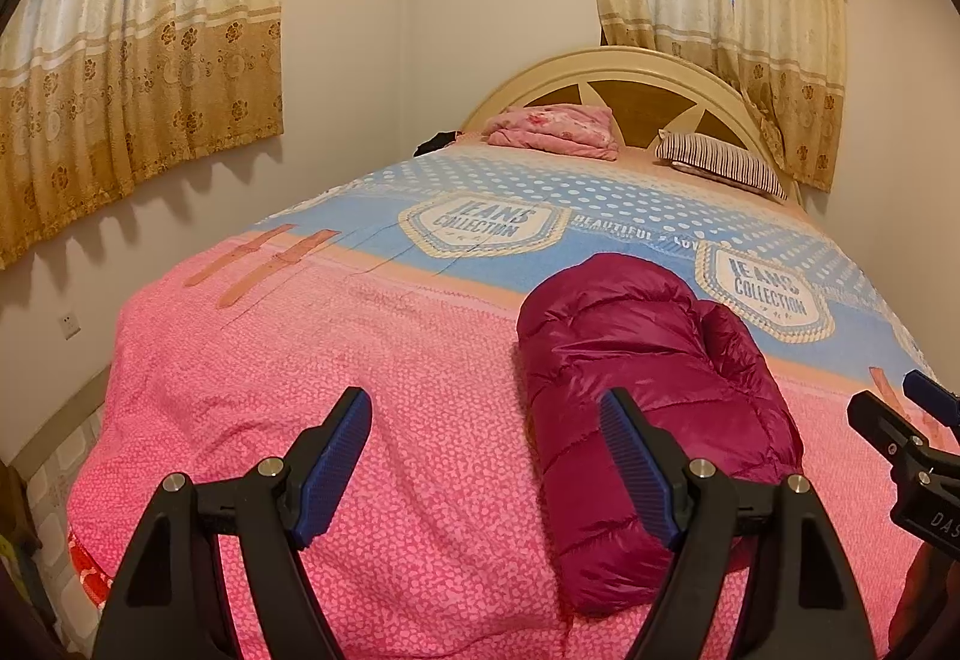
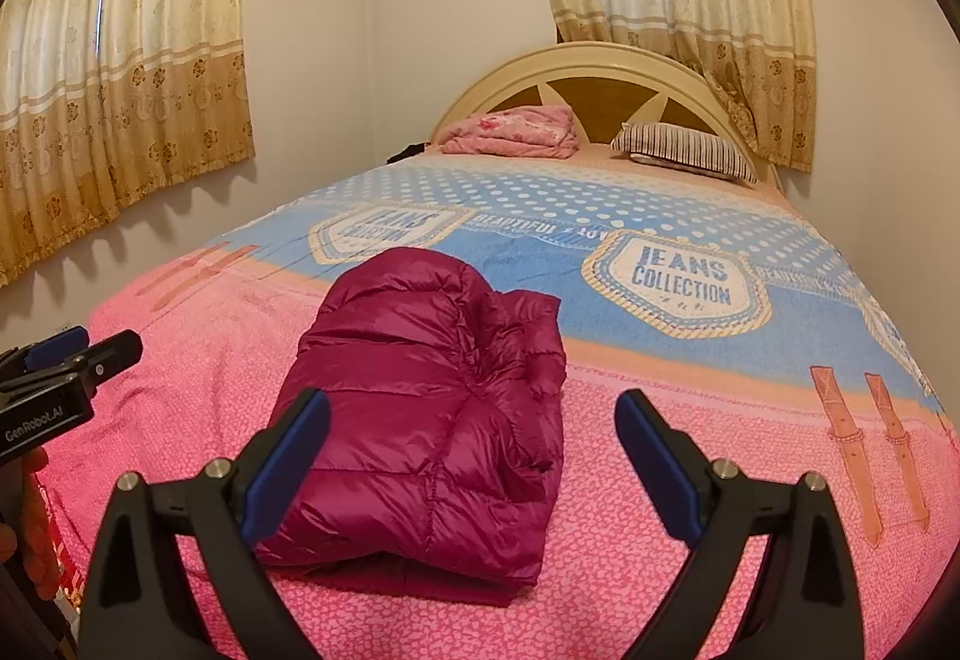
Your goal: Fold large clothes
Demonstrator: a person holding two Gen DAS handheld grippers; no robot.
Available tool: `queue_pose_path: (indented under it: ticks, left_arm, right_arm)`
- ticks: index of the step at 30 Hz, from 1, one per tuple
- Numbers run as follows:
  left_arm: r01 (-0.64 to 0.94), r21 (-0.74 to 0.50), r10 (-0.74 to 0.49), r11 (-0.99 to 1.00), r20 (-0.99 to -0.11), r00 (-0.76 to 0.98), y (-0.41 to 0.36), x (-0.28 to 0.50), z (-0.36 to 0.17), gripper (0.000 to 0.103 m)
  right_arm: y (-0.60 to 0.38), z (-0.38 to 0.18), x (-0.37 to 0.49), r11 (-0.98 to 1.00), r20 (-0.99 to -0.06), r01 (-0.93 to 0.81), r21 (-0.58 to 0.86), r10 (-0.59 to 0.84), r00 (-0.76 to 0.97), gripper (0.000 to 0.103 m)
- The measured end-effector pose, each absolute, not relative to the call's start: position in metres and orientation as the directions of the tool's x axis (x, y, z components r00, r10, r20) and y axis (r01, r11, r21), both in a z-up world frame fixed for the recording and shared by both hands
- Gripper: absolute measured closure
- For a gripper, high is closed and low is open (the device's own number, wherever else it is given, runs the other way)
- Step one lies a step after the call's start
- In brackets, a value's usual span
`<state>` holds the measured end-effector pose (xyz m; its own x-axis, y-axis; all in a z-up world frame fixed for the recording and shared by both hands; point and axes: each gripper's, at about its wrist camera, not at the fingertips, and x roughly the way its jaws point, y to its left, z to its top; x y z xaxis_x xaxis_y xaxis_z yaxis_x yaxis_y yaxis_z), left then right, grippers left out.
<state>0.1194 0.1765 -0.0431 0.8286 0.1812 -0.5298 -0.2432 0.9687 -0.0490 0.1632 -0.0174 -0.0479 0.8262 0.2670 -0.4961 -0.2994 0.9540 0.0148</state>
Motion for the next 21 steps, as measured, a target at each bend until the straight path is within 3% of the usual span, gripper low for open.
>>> queue_pose_path:
  ticks: [21]
  left_arm:
    - [-0.233, -0.021, 0.190, 0.972, -0.514, 0.837, 0.1693, 0.1192, -0.0428, 0.023]
  right_arm:
    - [-0.0140, -0.0412, 0.1541, 0.947, -0.466, -0.320, 0.004, 0.285, 0.838, 0.005]
